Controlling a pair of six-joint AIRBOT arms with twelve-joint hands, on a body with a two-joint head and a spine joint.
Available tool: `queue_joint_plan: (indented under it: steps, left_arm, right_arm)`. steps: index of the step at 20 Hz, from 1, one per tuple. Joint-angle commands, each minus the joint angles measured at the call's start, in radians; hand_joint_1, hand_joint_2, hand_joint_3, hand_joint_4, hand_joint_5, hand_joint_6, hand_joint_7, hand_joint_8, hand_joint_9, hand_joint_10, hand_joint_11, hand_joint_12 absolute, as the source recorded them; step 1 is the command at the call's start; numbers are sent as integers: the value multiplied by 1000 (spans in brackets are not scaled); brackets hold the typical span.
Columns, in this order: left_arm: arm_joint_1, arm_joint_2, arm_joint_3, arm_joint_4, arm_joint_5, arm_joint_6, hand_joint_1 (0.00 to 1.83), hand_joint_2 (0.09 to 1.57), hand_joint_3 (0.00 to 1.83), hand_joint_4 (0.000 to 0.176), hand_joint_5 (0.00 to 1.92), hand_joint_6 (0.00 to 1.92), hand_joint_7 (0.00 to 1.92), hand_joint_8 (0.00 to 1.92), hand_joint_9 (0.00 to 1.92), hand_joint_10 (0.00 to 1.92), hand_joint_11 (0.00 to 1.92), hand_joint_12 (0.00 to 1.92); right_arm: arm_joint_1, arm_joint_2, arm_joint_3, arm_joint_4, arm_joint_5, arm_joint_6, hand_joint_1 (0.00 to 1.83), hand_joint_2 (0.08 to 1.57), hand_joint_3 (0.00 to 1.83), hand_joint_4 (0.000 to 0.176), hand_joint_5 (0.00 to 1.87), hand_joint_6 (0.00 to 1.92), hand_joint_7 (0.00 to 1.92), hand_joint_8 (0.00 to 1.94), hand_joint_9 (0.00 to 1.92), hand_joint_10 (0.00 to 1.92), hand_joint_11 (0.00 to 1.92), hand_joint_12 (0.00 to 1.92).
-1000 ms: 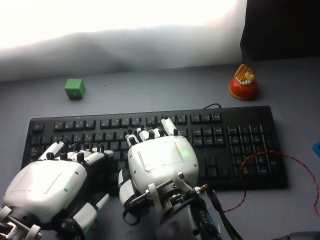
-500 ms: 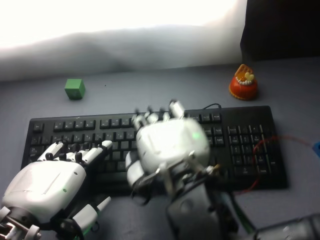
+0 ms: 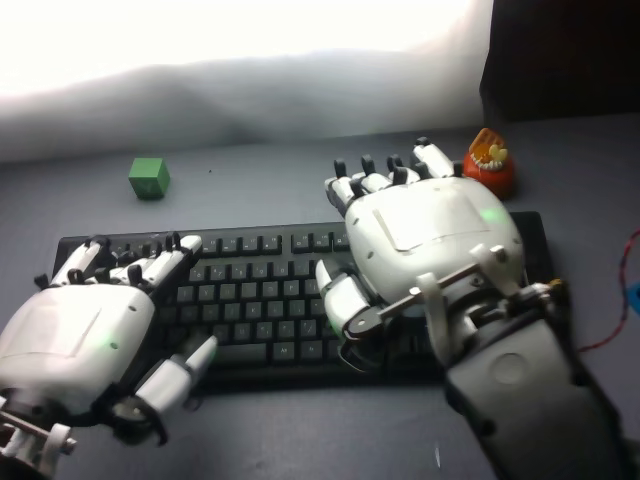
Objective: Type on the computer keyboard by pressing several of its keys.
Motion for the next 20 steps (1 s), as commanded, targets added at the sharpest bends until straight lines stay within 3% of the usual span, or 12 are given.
queue_joint_plan:
  steps: [1,2,6,14,16,19,20]
  left_arm:
    - [-9,-8,3,65,-101,2,323,1428,14,0,263,16,401,5,528,24,0,1321]
    - [-12,-17,5,65,-101,7,281,1438,13,0,260,12,398,3,525,22,0,1316]
    - [-23,-59,23,65,-102,20,414,1428,0,0,286,14,415,3,546,26,0,1338]
    - [-34,-115,89,79,-125,31,628,1391,0,0,293,7,402,7,533,14,0,1295]
    - [-32,-119,97,84,-125,31,830,1331,0,11,276,2,388,3,526,9,0,1289]
    - [-30,-125,108,87,-130,31,856,1320,0,13,276,2,389,3,527,9,0,1295]
    - [-30,-127,111,87,-130,31,1145,1141,0,3,319,12,404,4,538,12,0,1296]
  right_arm:
    - [18,11,-16,-110,35,-6,219,1529,5,0,278,153,397,7,346,496,0,1531]
    - [24,28,-38,-110,34,-9,211,1533,6,0,275,152,392,5,344,495,0,1525]
    - [35,61,-88,-110,32,-24,206,1536,2,0,277,153,375,0,345,490,0,1528]
    - [36,77,-105,-111,33,-31,217,1536,0,0,250,156,380,3,328,523,0,1542]
    - [31,79,-110,-111,32,-29,165,1544,4,0,239,166,399,7,329,539,0,1536]
    - [29,79,-112,-111,31,-26,158,1546,4,0,237,166,399,7,329,540,0,1535]
    - [29,79,-112,-111,30,-26,212,1536,0,0,242,171,396,5,335,539,0,1532]
